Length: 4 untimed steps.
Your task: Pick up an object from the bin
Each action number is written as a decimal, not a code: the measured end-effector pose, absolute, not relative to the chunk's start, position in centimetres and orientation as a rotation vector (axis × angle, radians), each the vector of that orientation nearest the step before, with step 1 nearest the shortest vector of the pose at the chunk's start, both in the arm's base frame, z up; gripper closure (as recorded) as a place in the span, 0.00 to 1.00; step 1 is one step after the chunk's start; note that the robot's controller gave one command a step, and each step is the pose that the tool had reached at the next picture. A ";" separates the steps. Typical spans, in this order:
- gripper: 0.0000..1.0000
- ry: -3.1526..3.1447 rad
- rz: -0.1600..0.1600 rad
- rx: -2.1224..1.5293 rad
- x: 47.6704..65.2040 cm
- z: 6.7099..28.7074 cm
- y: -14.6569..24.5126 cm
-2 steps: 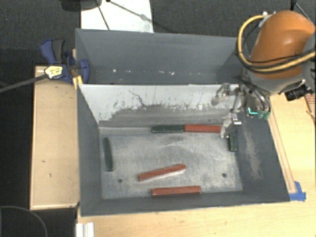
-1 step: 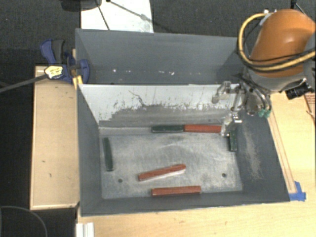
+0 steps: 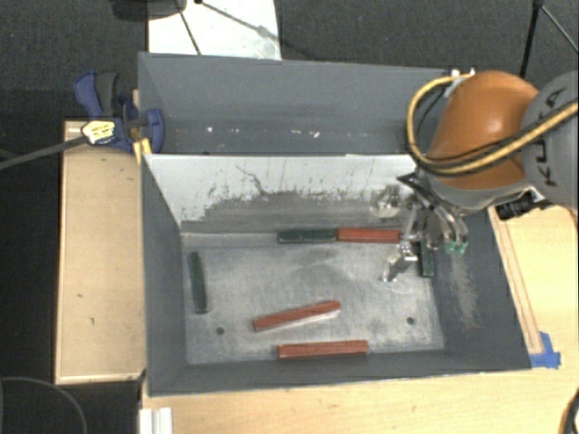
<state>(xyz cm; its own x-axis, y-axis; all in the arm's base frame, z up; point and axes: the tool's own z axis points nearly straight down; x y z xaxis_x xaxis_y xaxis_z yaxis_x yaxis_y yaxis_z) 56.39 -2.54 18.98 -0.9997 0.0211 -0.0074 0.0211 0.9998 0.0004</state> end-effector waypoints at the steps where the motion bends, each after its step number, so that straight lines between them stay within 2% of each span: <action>1: 0.00 3.134 0.000 0.002 56.6 12.4 1.0; 2: 1.00 3.131 0.002 0.198 52.5 7.6 1.9; 3: 0.00 3.132 0.001 0.196 52.4 7.4 1.9; 4: 0.00 3.132 0.001 0.195 52.4 7.4 1.9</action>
Offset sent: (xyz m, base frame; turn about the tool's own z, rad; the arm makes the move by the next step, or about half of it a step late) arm -0.0406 0.0441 -0.1164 0.1061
